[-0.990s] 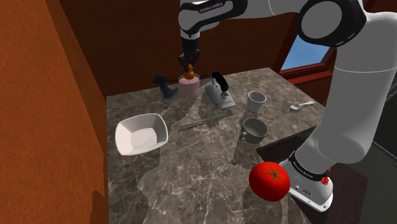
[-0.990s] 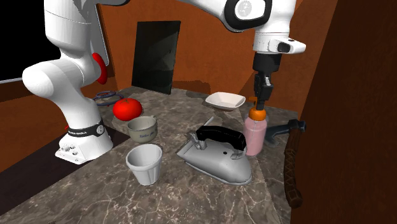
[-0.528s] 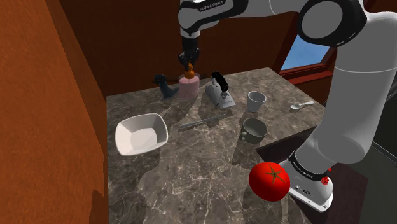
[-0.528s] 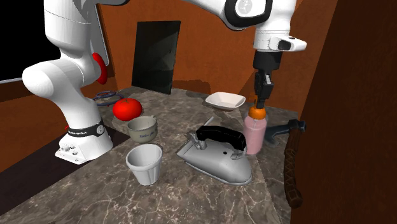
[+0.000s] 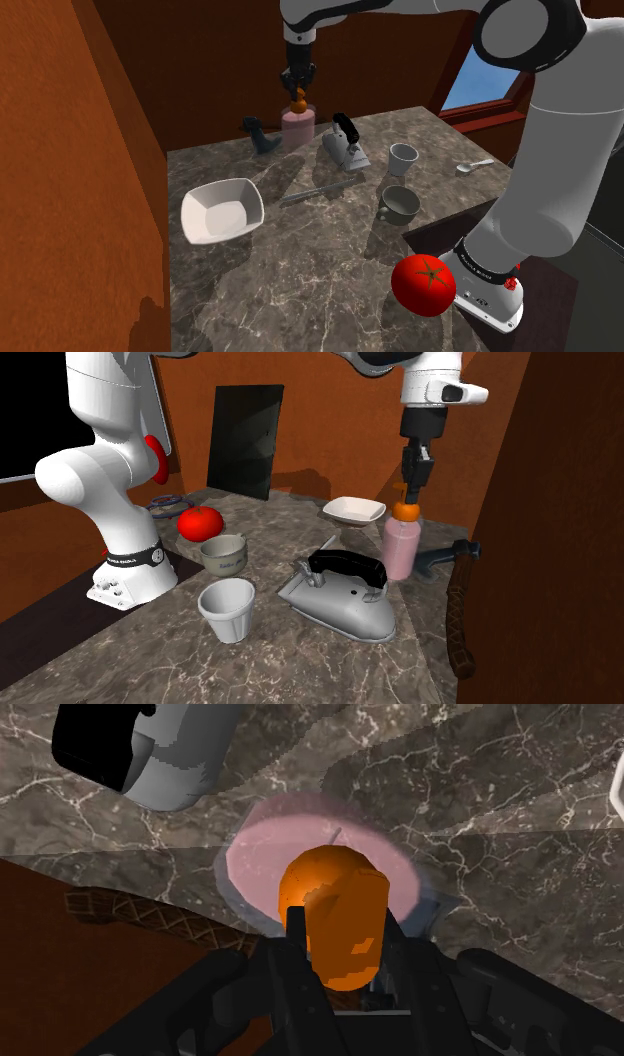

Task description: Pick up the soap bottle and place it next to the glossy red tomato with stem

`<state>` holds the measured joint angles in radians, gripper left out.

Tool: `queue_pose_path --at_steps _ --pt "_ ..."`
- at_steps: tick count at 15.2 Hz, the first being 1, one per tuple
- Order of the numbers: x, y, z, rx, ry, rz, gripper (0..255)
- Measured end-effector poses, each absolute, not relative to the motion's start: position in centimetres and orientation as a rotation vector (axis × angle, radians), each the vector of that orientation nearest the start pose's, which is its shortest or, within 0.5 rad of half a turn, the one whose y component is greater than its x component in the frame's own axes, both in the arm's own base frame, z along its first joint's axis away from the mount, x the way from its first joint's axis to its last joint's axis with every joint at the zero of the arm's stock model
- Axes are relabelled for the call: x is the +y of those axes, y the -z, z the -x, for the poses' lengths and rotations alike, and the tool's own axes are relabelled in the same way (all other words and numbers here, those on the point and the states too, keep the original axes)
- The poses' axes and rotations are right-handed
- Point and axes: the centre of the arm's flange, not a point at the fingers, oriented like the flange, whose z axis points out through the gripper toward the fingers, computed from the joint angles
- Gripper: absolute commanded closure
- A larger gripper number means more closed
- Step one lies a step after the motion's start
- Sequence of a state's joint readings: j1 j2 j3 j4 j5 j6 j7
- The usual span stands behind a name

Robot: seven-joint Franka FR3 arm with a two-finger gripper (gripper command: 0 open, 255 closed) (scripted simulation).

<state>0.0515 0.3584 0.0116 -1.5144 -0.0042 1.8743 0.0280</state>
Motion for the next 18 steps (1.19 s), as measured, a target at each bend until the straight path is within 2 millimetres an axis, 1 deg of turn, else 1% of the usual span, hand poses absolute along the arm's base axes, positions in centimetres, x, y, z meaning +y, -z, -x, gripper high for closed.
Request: queue_pose_path --at_steps 18 --pt "4.0 -55.2 -66.9 -0.055 0.002 3.141 255"
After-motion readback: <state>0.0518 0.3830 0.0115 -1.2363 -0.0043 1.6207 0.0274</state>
